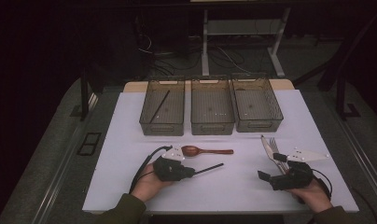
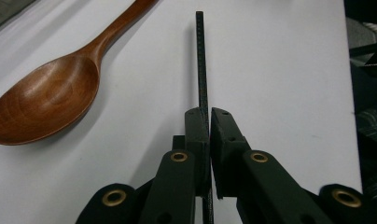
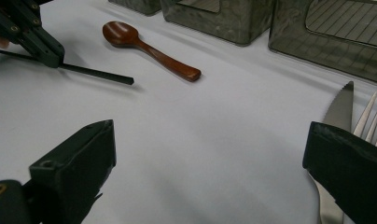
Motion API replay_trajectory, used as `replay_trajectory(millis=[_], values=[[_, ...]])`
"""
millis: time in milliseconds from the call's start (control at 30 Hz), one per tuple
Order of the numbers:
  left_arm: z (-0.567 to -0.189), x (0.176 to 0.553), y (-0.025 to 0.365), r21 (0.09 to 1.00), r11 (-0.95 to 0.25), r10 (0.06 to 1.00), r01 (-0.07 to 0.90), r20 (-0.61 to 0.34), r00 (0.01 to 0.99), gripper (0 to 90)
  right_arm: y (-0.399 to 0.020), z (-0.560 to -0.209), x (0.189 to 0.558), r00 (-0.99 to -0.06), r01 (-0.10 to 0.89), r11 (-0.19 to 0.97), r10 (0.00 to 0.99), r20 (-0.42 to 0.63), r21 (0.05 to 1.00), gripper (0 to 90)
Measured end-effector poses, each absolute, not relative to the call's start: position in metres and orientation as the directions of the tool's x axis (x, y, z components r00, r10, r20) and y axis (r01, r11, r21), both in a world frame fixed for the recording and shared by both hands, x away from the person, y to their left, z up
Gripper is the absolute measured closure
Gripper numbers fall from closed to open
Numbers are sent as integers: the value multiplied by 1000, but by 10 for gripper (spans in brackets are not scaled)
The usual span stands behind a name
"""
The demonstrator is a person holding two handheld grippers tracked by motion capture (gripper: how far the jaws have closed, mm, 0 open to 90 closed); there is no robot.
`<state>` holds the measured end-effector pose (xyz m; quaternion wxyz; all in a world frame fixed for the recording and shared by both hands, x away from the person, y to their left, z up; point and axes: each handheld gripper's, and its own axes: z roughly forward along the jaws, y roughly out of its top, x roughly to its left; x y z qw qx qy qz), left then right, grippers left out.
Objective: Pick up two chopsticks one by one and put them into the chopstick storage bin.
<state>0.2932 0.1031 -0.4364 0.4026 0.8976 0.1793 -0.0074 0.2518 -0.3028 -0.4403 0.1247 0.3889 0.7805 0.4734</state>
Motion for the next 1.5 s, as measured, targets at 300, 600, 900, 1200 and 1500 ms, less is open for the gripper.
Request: replay_trajectory(millis=[300,600,900,1200,1500], values=[[-426,291,108,740,-590,322,323,-151,935,853,-300,-442,253,-676,486,263,717,168,833,21],[-419,292,113,744,-572,355,346,-156,922,853,-298,-443,253,-677,488,269,717,166,830,21],[-413,294,117,750,-554,381,361,-157,911,853,-298,-443,253,-677,487,271,718,163,831,21],[-405,301,127,760,-530,418,376,-152,896,853,-299,-443,253,-676,486,270,719,162,831,21],[-398,307,136,773,-505,446,382,-145,883,853,-299,-443,254,-674,488,268,720,164,831,21]])
